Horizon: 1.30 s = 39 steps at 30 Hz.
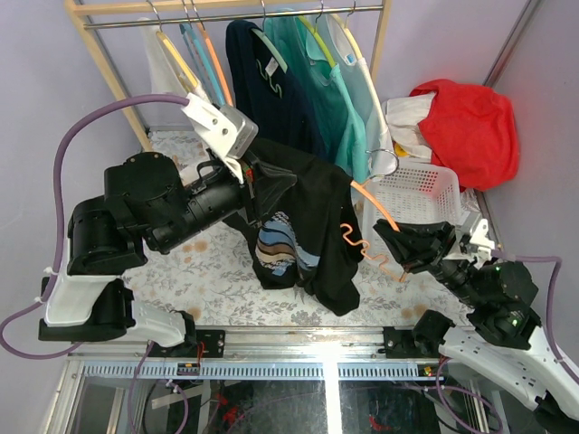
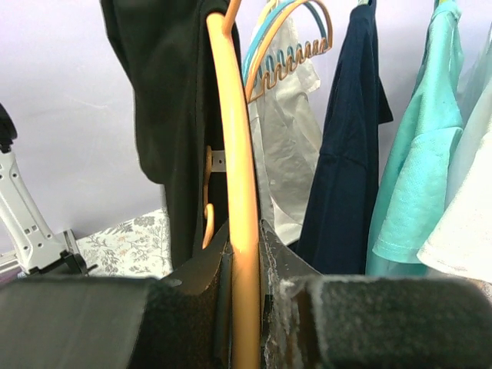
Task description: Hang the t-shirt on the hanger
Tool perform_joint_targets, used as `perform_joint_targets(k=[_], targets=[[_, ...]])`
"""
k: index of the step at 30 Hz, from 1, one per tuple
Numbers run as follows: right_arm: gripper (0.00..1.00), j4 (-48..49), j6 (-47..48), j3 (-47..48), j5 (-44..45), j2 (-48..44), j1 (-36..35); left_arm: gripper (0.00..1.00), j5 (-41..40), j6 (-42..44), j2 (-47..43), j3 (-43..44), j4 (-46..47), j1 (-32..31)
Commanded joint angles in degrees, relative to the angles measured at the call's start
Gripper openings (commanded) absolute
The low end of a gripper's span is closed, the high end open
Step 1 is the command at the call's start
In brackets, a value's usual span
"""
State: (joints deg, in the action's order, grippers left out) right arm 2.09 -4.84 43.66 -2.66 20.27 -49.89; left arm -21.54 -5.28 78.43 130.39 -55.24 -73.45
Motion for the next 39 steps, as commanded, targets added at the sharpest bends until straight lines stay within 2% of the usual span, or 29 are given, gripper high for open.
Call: perform_joint_targets(k=[1, 3, 7, 11, 15, 20, 28, 39], targets=[[0.0, 9.59, -2.44, 1.05, -0.24, -3.57, -0.05, 0.09, -6.1, 0.9, -2.4, -2.26, 2.4, 0.1], [0.0, 8.55, -2.82, 1.61, -0.82, -4.81, -0.05, 0.18, -6.39, 1.29, -3.34, -3.37, 2.9, 0.08], [0.0, 6.11, -2.96, 2.77, -2.09, -5.5, -0.08, 0.35, -2.11, 2.41, -4.16, -3.17, 3.97, 0.01], [0.0, 4.53, -3.07, 2.65, -2.41, -5.72, -0.05, 0.46, -0.13, 2.84, -4.66, -2.25, 4.36, 0.08], [0.0, 4.31, -3.08, 1.62, -1.6, -6.03, -0.04, 0.49, -1.23, 3.23, -3.87, -2.2, 4.4, 0.09], [0.0, 2.69, -3.13, 2.06, -2.74, -5.32, -0.07, 0.67, -2.68, 5.07, -1.88, -0.72, 3.08, 0.07], [0.0, -1.62, -3.51, 4.7, -7.7, -3.04, -0.12, 0.72, 1.22, 6.91, -0.48, -1.88, 0.46, 0.09], [0.0, -4.14, -4.66, 5.36, -10.87, -2.18, -0.09, 0.7, 2.38, 5.77, -2.13, -4.36, -4.68, 0.06]])
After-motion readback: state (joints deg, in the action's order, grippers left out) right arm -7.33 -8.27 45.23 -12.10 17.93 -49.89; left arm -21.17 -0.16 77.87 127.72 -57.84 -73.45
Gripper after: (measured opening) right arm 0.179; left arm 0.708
